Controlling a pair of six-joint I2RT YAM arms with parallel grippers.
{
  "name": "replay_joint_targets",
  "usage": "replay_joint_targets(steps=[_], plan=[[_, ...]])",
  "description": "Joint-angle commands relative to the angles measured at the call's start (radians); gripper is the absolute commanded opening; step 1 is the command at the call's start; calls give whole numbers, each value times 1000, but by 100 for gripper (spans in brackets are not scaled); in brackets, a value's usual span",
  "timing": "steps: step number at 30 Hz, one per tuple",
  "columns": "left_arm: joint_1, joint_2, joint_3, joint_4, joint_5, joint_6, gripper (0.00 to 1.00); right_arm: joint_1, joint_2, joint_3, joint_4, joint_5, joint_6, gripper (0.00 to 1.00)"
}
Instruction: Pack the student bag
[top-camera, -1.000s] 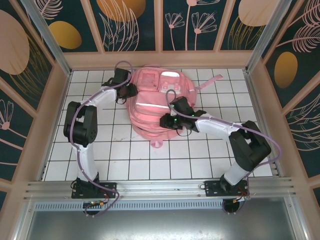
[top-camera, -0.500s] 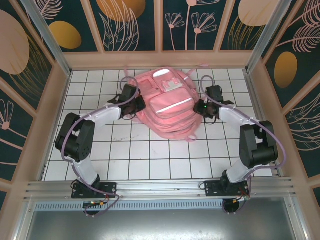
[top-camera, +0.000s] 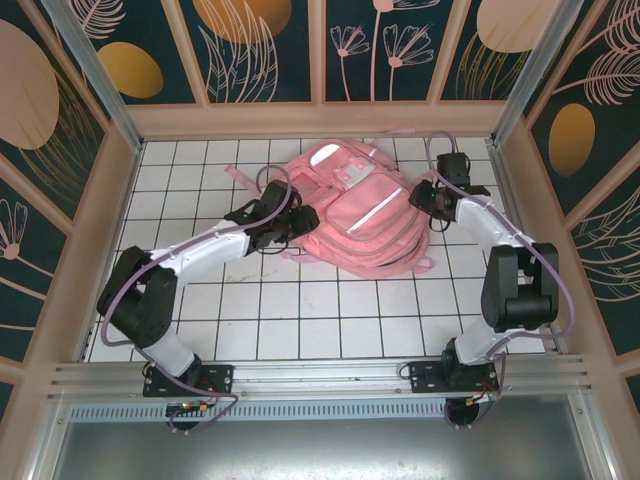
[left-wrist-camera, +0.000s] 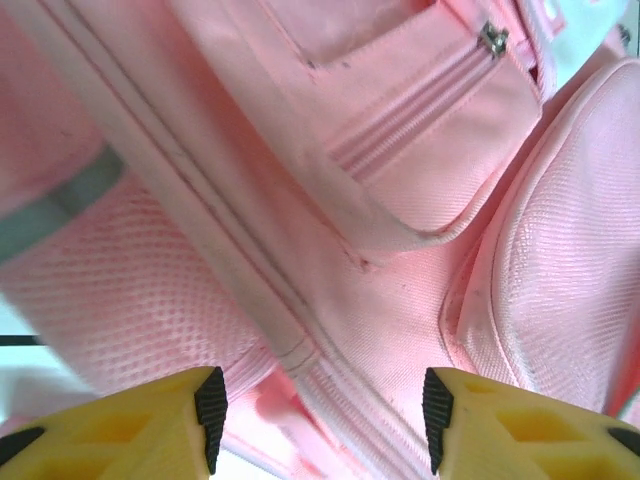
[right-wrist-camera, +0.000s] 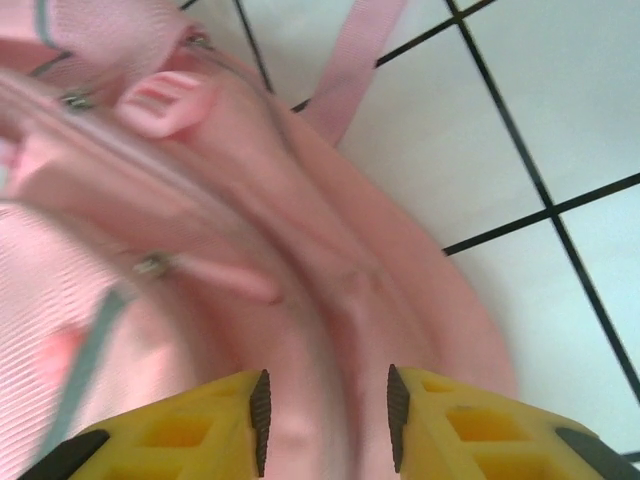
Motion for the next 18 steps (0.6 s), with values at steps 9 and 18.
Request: replay_joint_targets(steps=[9, 18], plan=[[155, -86, -100, -29, 9, 130, 59, 272, -230, -81, -44, 51, 113, 42], [163, 29, -166, 158, 99, 104, 62, 531, -258, -170, 60, 87, 251, 42]])
